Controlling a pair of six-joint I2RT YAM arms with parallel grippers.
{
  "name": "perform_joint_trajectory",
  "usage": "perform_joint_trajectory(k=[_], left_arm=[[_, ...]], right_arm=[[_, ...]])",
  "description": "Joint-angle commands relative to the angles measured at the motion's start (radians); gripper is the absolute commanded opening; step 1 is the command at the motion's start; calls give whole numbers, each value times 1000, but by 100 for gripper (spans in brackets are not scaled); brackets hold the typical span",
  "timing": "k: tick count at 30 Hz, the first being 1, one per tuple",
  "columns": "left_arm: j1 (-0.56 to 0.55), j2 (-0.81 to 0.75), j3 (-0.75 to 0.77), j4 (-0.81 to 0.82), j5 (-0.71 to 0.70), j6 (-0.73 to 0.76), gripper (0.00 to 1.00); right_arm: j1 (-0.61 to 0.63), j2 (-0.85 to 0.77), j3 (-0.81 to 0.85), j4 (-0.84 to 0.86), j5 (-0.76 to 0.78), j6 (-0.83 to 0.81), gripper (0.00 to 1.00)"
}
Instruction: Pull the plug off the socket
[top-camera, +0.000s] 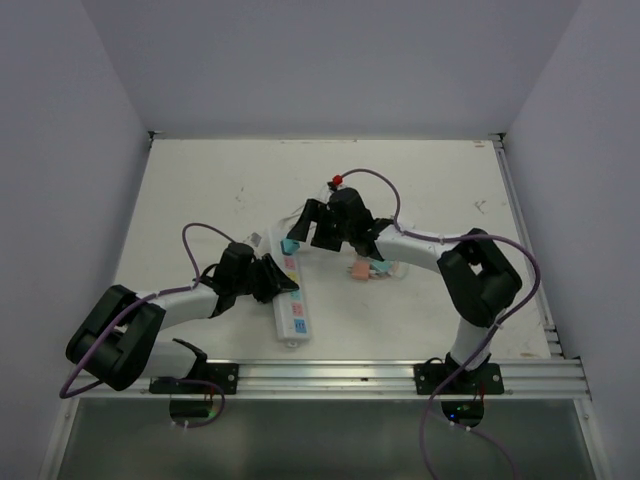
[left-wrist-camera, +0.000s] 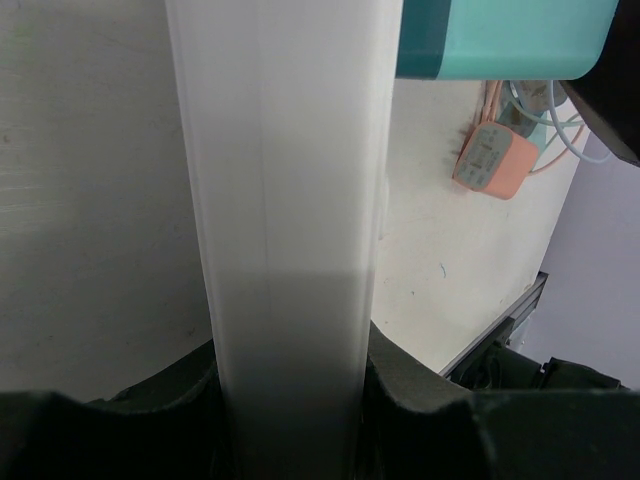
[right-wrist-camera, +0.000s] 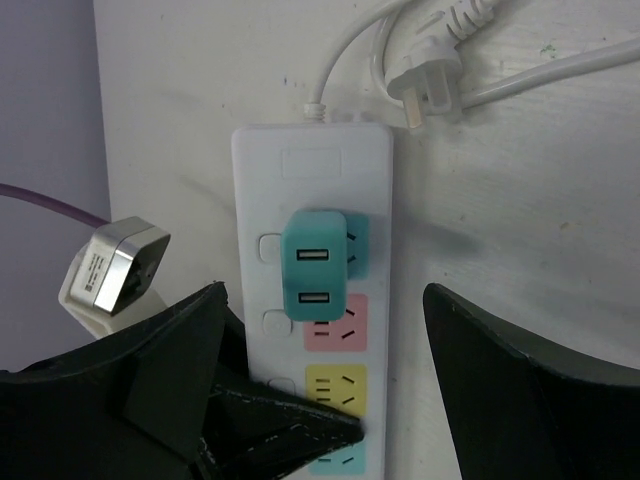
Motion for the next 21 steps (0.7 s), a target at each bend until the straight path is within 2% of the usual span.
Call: perform_joint_trajectory(k=[1,7,10,16,18,19,21], left_arm=[[3,7,-5,-50,-15,58,0],[3,7,-5,-51,-16,61,0],[3,7,-2,-62,-19,61,0],[3,9,-4,-79,-36,45,0],[3,9,-5,-82,-41,38,0],[3,10,-8,-82,-44,29,0],[3,12,-11,-83,-47,13,0]], right_arm=[[16,53,68,61,-11,33,83],[40,125,110,61,-34,33,75],[50,140,101,80,-51,44,65],[56,137,69,113,-66,46,40],[56,125,58,117,-61,41,29],[56,121,49,115,-58,35,20],[56,107,42,110,-52,30,12]])
